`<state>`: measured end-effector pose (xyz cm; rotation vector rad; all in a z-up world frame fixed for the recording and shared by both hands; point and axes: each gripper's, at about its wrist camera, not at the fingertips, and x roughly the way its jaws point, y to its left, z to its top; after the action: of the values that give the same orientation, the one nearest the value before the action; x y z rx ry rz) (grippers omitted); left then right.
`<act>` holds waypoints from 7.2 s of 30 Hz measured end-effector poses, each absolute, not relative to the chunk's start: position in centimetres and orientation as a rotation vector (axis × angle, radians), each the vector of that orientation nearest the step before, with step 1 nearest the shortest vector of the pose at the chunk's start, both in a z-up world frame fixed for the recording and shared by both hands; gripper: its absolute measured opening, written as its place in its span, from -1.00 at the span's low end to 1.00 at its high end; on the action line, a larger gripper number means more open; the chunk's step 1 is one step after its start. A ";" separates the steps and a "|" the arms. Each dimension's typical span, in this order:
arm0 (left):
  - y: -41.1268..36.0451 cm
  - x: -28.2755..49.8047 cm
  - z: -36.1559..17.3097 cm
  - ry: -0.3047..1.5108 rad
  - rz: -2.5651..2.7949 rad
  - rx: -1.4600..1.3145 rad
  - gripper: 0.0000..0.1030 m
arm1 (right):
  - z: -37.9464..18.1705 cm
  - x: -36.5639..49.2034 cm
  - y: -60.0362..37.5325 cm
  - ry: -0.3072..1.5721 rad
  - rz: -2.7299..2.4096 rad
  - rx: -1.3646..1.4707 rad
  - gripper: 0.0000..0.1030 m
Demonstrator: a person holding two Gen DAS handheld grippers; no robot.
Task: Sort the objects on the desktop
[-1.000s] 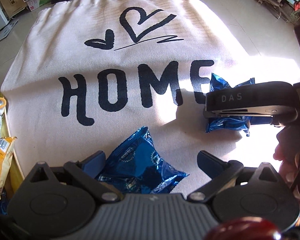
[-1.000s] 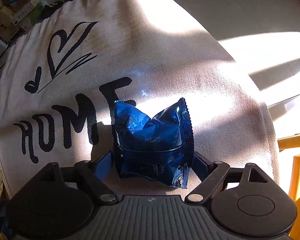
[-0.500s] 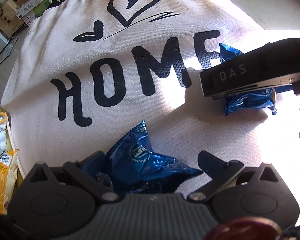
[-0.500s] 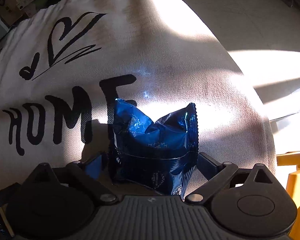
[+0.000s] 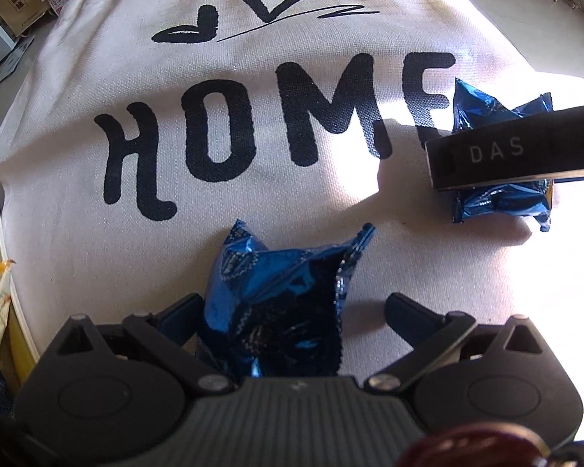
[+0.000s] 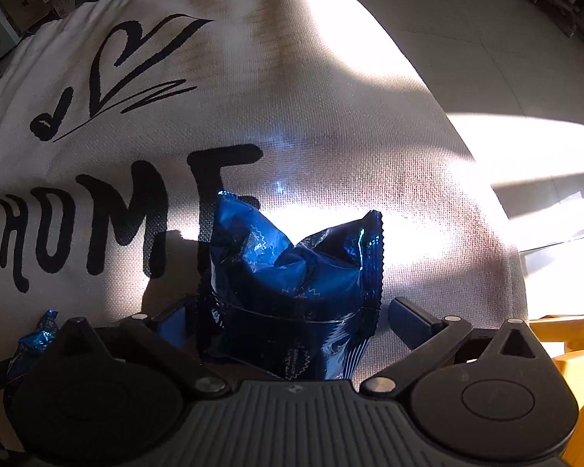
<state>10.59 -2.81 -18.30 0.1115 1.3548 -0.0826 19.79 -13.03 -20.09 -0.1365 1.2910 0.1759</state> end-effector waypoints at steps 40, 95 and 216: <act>-2.2 10.2 -17.2 1.329 -0.051 0.053 0.64 | -19.7 19.4 -12.3 1.231 0.188 -0.152 0.70; 27.4 1.4 1.2 0.920 0.513 -0.445 0.63 | -12.2 -1.2 8.3 1.268 0.961 0.011 0.54; 37.4 -4.1 -12.8 1.205 1.131 -0.791 0.09 | -12.7 2.4 0.6 1.198 0.621 0.002 0.65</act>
<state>-4.06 37.35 -12.84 -0.7914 1.2050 1.1313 2.45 0.58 -12.75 0.0024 1.1981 0.6205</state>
